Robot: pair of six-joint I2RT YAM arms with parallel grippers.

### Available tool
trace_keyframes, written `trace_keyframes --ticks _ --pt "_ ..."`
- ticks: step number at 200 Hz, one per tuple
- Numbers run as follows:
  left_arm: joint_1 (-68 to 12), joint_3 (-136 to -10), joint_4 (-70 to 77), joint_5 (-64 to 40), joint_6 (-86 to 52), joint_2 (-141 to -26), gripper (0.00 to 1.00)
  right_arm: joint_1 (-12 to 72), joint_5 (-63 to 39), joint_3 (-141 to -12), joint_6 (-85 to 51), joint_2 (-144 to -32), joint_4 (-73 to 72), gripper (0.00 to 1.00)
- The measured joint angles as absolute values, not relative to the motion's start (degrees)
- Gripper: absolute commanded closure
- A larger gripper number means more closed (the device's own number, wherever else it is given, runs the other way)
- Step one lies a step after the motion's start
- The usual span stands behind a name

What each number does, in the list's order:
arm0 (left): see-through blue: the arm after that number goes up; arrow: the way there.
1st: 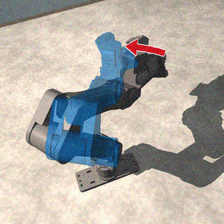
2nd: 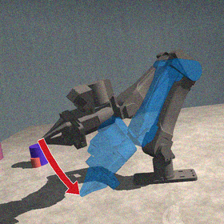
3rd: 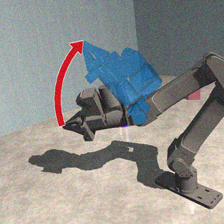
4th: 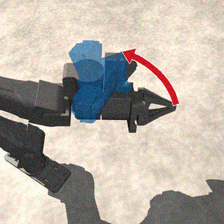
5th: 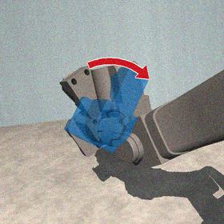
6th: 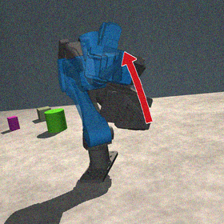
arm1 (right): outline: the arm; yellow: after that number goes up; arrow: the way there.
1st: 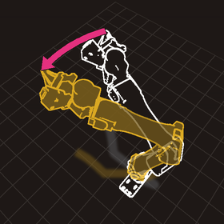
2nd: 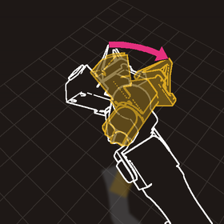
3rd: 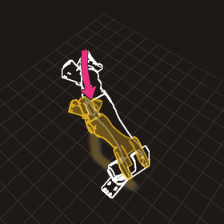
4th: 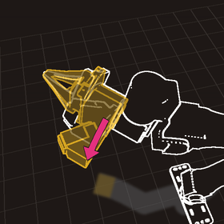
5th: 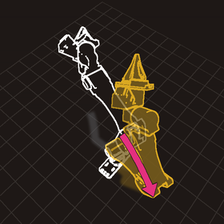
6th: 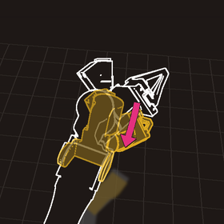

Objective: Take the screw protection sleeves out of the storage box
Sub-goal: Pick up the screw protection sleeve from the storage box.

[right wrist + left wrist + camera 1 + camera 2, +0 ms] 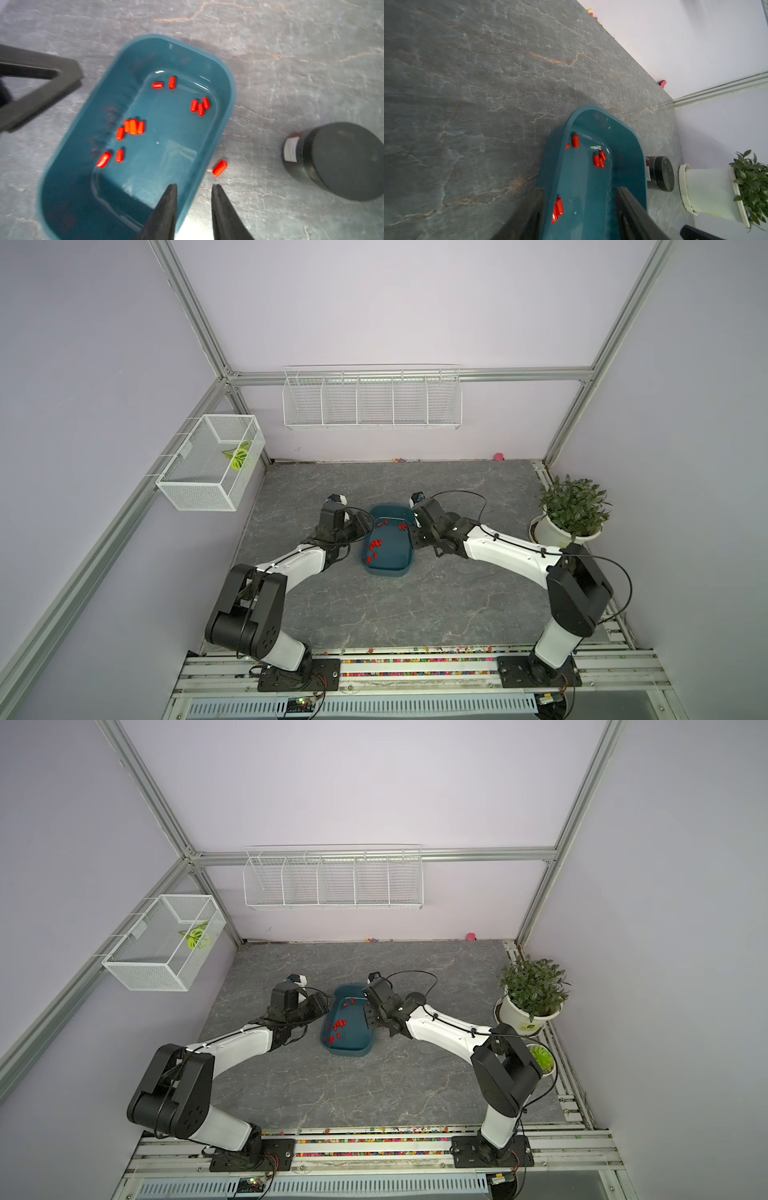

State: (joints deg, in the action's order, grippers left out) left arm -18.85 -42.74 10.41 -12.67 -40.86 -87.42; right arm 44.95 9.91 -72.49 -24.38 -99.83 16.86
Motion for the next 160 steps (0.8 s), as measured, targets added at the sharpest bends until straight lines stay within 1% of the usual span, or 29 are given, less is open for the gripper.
trace_keyframes --ticks 34,70,127,142,160 --pt "-15.64 -43.77 1.91 -11.94 -41.28 -85.71 0.45 44.99 5.37 -77.01 -23.44 -102.43 14.96 0.67" --pt "-13.85 -46.19 -6.61 -14.66 -40.53 -85.78 0.48 44.99 -1.61 -82.02 -22.81 -108.05 14.15 0.66" --pt "-13.23 -47.05 -8.93 -22.48 -39.99 -92.27 0.53 45.04 -8.36 -86.65 -22.65 -114.50 15.57 0.66" --pt "-13.23 -47.05 -9.04 -23.97 -39.97 -93.17 0.56 45.04 -9.85 -88.31 -22.65 -115.94 16.23 0.66" --pt "-13.23 -47.05 -9.06 -25.39 -39.92 -93.34 0.56 45.04 -11.62 -90.59 -22.68 -118.02 16.53 0.67"
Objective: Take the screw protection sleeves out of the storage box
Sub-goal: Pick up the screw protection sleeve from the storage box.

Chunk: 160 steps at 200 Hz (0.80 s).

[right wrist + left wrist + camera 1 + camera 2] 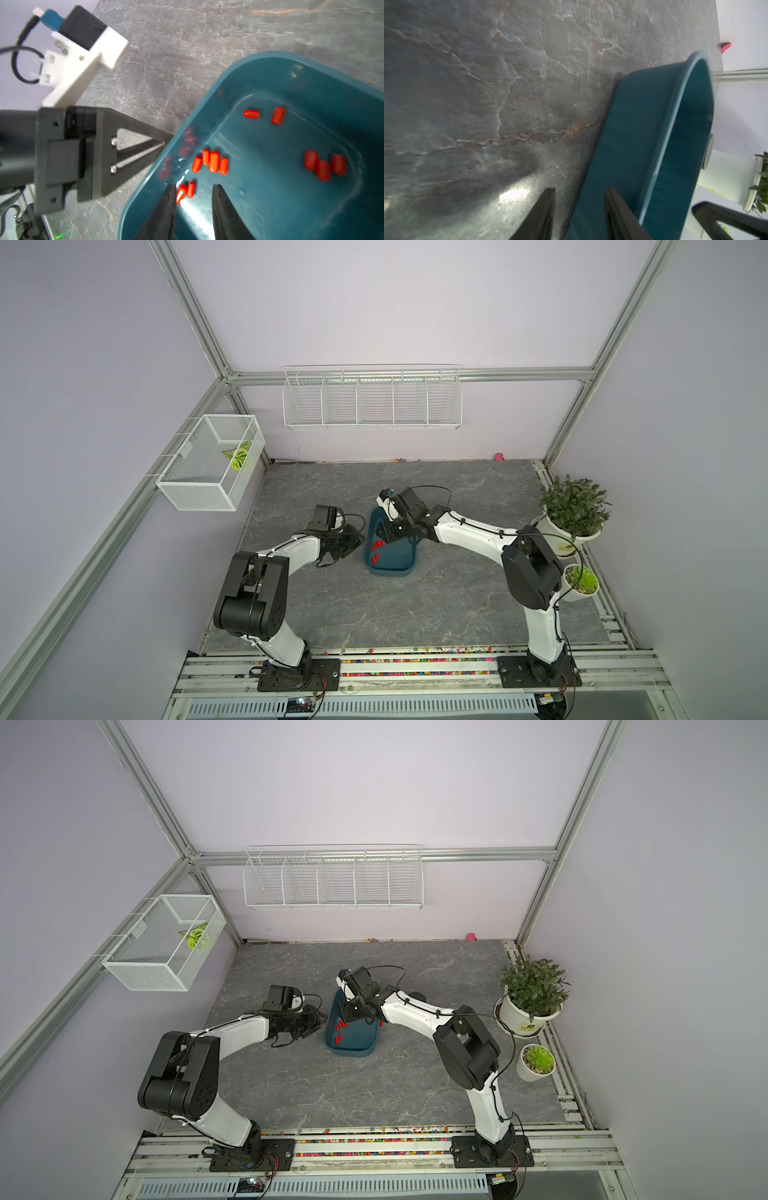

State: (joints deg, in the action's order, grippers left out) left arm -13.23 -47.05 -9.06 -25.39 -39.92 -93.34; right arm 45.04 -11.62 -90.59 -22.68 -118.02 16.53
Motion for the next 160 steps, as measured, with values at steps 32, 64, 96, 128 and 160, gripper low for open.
trace_keyframes --ticks 32,64,96,128,160 --pt "-13.23 -47.05 -9.04 -26.92 -39.81 -93.45 0.56 45.04 -13.23 -92.62 -22.70 -120.49 18.33 0.71" --pt "-13.23 -47.05 -9.02 -27.14 -39.79 -93.51 0.55 45.04 -13.41 -94.26 -22.92 -122.41 20.67 0.74" --pt "-13.21 -47.05 -8.97 -27.16 -39.81 -93.56 0.53 45.04 -12.80 -95.50 -23.20 -123.96 23.40 0.76" --pt "-12.71 -47.03 -8.32 -28.14 -39.83 -93.56 0.53 45.04 -11.70 -97.36 -23.33 -125.54 25.93 0.78" --pt "-12.01 -46.74 -6.72 -28.97 -39.88 -93.56 0.53 45.04 -11.20 -98.04 -23.31 -126.82 27.07 0.79"
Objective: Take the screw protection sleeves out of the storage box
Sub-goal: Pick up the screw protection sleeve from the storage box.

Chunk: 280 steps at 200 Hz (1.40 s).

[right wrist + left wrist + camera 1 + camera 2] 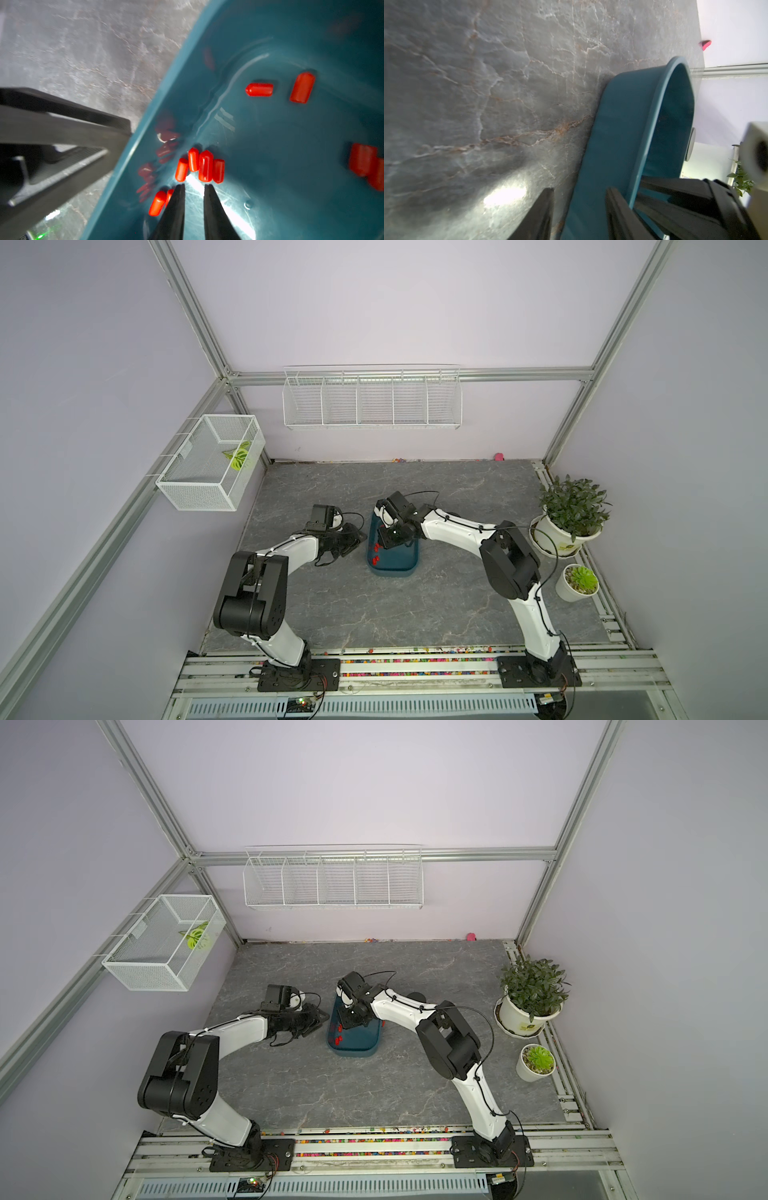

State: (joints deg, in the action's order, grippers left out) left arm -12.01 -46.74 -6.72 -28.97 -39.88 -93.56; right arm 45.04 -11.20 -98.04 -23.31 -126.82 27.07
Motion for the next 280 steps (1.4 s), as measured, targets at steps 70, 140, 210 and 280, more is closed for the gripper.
trace_keyframes --ticks 70,140,210,280 --pt "-11.94 -46.37 -5.87 -29.65 -40.01 -93.56 0.53 45.04 -10.70 -101.62 -23.27 -129.10 29.39 0.83" --pt "-11.97 -46.37 -5.87 -29.80 -40.01 -93.56 0.53 45.04 -10.52 -105.03 -23.07 -132.03 30.98 0.83" --pt "-11.97 -46.37 -5.87 -29.87 -40.01 -93.56 0.53 45.01 -10.52 -107.42 -23.00 -133.45 32.47 0.77" --pt "-11.97 -46.37 -5.87 -29.91 -40.01 -93.56 0.53 45.01 -10.52 -108.01 -22.83 -133.99 32.82 0.71"
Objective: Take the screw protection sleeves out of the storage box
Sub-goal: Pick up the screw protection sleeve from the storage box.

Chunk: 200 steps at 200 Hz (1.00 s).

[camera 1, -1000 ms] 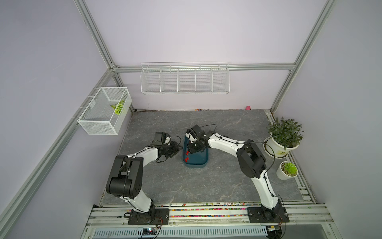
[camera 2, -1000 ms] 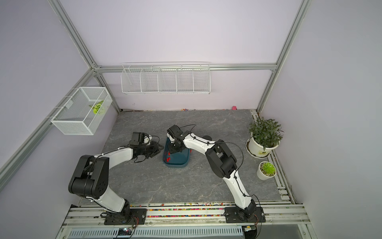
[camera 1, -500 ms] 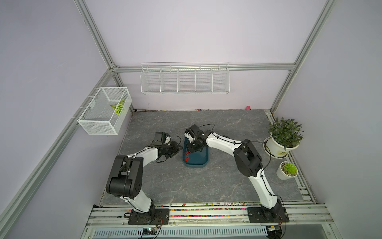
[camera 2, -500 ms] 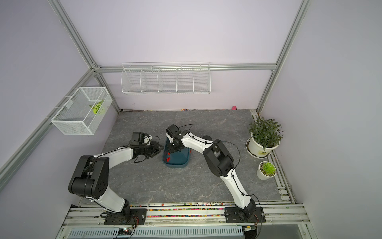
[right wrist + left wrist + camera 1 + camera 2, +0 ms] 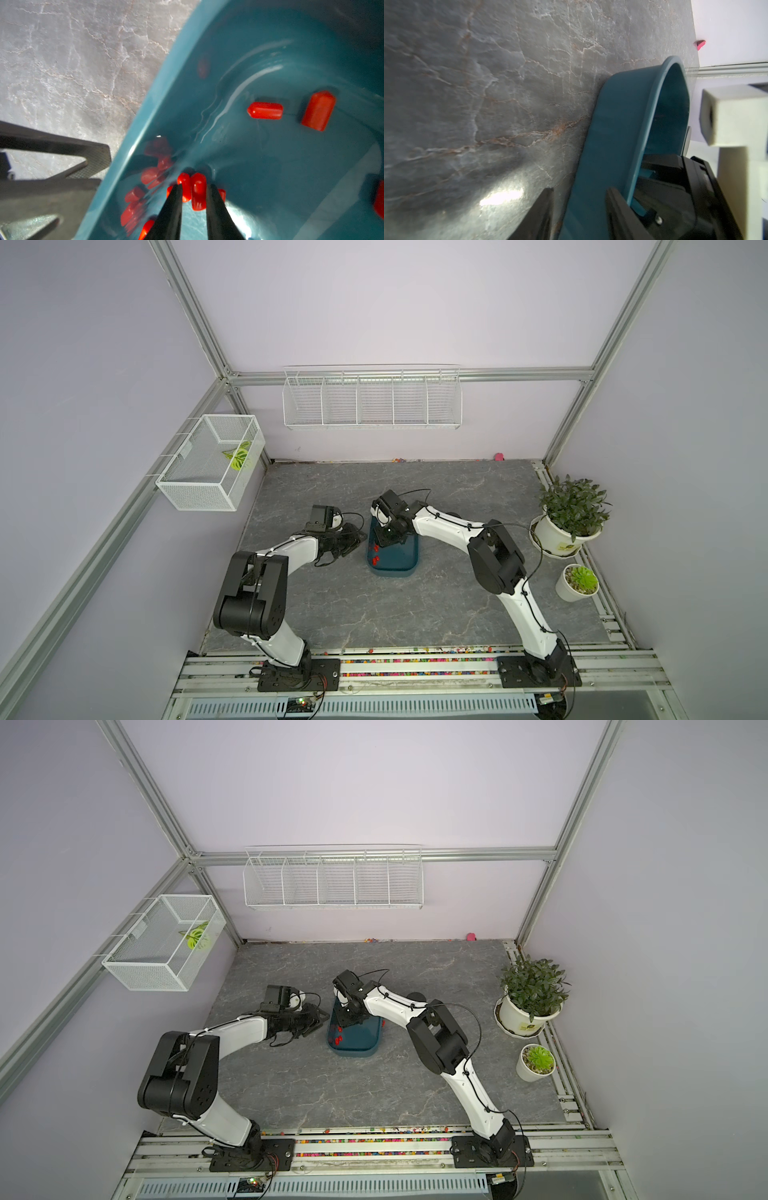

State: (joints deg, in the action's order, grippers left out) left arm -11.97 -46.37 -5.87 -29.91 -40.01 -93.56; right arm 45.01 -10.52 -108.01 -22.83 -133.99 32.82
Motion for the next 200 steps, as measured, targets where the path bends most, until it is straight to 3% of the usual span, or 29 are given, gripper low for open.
trace_keyframes --ticks 37,133,200 --pt "-11.94 -46.37 -5.87 -29.91 -39.99 -93.56 0.53 45.01 -10.46 -108.09 -22.83 -134.04 32.91 0.72" --pt "-11.97 -46.37 -5.87 -30.06 -40.01 -93.78 0.53 44.99 -9.50 -108.49 -22.72 -134.19 33.65 0.89" --pt "-11.94 -46.37 -5.87 -30.09 -40.01 -93.80 0.53 44.91 -9.56 -107.44 -22.72 -133.73 32.56 0.91"
